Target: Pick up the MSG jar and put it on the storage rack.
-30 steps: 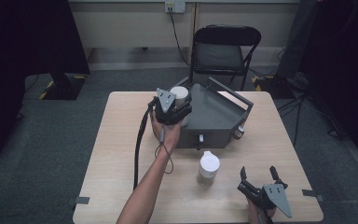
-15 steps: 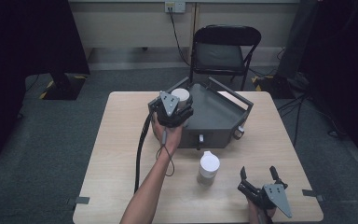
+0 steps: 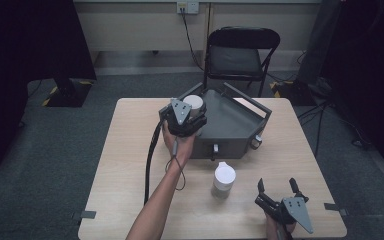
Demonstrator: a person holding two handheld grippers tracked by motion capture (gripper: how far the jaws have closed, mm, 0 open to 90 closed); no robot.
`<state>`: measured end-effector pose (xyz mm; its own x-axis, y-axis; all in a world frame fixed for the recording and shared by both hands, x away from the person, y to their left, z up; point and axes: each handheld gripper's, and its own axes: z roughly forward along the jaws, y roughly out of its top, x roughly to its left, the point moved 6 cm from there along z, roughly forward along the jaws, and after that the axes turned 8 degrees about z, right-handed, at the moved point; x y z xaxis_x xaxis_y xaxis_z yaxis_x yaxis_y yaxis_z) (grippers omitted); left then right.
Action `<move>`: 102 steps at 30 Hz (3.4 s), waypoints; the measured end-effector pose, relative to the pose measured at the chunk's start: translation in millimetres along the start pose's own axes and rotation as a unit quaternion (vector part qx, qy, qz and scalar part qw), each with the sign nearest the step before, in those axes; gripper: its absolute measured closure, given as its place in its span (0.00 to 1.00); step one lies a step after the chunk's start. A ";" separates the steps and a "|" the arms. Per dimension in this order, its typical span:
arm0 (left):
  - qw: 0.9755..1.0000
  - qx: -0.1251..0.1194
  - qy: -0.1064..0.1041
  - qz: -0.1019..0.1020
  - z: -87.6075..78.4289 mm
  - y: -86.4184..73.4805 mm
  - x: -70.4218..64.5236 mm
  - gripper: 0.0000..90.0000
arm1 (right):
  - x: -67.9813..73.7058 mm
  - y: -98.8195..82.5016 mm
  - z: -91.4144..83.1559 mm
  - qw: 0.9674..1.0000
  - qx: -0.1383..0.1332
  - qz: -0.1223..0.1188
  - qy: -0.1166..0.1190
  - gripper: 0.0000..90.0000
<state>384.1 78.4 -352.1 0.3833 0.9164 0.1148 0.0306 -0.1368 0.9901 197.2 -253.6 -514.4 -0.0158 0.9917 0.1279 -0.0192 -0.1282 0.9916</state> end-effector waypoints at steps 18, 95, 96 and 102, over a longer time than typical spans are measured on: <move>1.000 -0.004 0.002 -0.027 2.0 1.5 2.7 0.00 | 0.3 -0.1 0.0 1.000 0.000 0.000 -0.002 0.00; 0.997 -0.028 0.058 -0.040 -151.6 -129.2 3.1 0.00 | 1.0 0.0 0.0 1.000 0.000 0.000 -0.004 0.00; 0.997 -0.028 0.062 -0.039 -152.7 -131.9 2.6 0.00 | 1.0 0.0 0.1 1.000 0.000 0.000 -0.004 0.00; 0.996 -0.031 0.072 -0.048 -160.1 -146.1 2.1 0.00 | 1.2 0.0 0.0 1.000 0.000 0.000 -0.005 0.00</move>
<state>232.6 160.5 -483.6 0.2455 0.9691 0.0252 0.0028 -0.0268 0.9996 197.2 -252.4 -514.3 -0.0056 0.9917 0.1286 -0.0195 -0.1287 0.9915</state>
